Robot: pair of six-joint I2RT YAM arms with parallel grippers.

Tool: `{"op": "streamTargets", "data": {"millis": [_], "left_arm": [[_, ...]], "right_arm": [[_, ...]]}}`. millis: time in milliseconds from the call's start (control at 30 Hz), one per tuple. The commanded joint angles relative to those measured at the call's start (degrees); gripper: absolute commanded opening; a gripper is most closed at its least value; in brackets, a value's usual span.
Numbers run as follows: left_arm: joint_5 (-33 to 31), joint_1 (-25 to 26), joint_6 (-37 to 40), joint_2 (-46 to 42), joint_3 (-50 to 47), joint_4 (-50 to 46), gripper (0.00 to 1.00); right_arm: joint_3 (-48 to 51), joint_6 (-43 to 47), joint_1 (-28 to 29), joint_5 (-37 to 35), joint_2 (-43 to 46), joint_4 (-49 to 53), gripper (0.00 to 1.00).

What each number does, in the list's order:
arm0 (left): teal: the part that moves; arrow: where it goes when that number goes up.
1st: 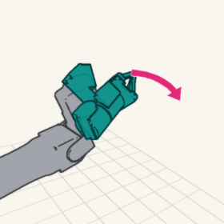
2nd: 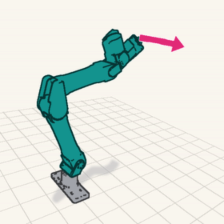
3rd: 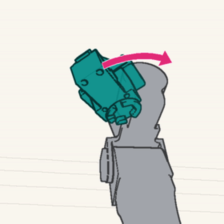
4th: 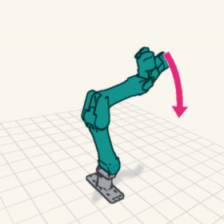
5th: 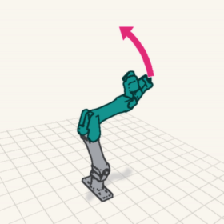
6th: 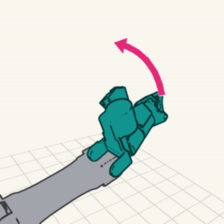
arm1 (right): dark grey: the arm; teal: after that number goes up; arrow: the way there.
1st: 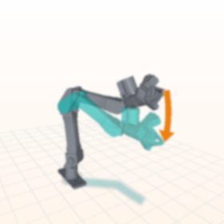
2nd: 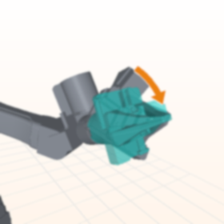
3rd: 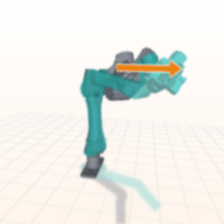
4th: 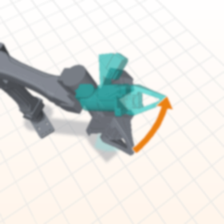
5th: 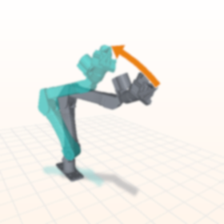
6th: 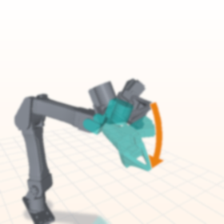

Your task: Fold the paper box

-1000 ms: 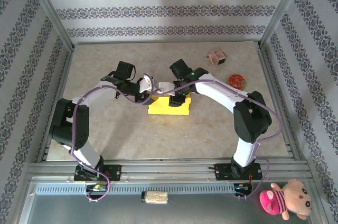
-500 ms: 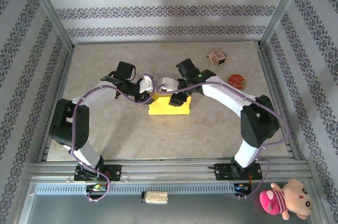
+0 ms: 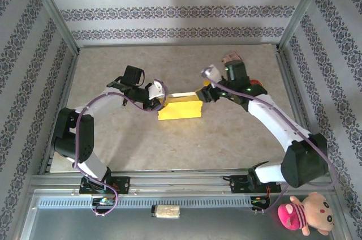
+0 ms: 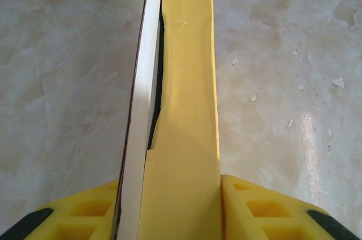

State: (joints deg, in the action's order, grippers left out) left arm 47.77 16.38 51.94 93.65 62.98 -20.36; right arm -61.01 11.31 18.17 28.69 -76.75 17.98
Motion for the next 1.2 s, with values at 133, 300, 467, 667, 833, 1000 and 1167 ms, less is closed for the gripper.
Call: {"op": "streamTargets", "data": {"millis": [133, 300, 467, 667, 833, 1000, 1167], "left_arm": [[-0.14, -0.41, 1.71, -0.84, -0.34, -0.82, 0.38], [0.21, -0.4, 1.69, -0.66, -0.35, -0.99, 0.38], [0.22, -0.44, 1.82, -0.79, -0.39, -1.0, 0.38], [0.32, -0.5, 1.41, -0.61, -0.41, -0.65, 0.38], [0.42, -0.39, 1.17, -0.39, -0.32, -0.38, 0.38], [0.39, -0.43, 0.9, 0.11, -0.23, -0.38, 0.38], [0.27, -0.4, 0.84, 0.23, -0.32, -0.47, 0.38]], "right_arm": [[-0.83, -7.1, -6.89, 11.93, -1.48, 7.64, 0.53], [-3.16, -0.5, -7.56, 16.0, -6.34, 9.7, 0.52], [-5.87, 1.64, -7.8, 17.38, -11.39, 10.01, 0.5], [-7.11, 1.61, -7.89, 18.55, -14.39, 10.06, 0.4], [-5.83, 1.43, -7.98, 17.37, -13.91, 9.67, 0.31], [-5.58, 0.14, -8.01, 17.07, -13.96, 8.57, 0.18], [-6.57, -1.43, -7.97, 16.63, -15.0, 8.65, 0.1]]}}
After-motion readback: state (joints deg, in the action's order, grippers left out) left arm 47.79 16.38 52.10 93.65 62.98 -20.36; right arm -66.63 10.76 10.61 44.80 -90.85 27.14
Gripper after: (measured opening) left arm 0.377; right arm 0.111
